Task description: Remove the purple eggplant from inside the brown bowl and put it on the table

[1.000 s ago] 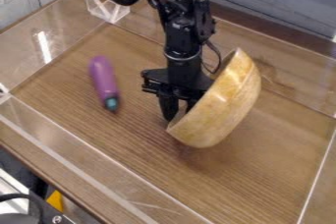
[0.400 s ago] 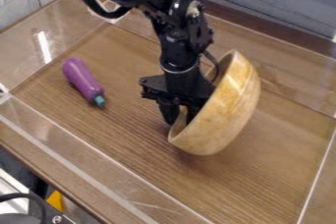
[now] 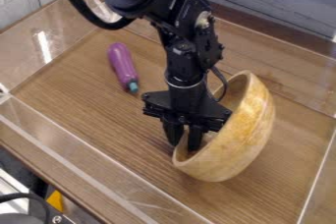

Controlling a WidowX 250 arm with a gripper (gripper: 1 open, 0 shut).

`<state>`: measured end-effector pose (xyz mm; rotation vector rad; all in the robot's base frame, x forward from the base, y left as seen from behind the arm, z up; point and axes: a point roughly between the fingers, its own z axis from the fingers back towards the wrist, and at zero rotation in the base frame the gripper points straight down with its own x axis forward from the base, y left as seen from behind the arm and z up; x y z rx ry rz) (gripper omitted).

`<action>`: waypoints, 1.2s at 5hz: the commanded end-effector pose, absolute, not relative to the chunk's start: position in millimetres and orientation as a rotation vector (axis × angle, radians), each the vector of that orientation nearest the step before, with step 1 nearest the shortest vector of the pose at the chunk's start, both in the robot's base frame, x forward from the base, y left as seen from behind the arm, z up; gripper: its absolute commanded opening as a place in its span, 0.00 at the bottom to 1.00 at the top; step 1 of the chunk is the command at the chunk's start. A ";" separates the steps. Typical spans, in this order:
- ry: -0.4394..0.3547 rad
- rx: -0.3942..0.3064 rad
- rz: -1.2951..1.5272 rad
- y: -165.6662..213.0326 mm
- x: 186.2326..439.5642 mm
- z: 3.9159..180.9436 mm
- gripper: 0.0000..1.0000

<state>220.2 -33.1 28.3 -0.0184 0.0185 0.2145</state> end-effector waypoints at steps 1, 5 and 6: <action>0.015 -0.021 0.165 -39.4 219.4 33.8 0.00; 0.027 -0.035 0.190 -65.6 216.3 53.1 0.00; 0.030 -0.038 0.199 -70.2 216.7 61.3 0.00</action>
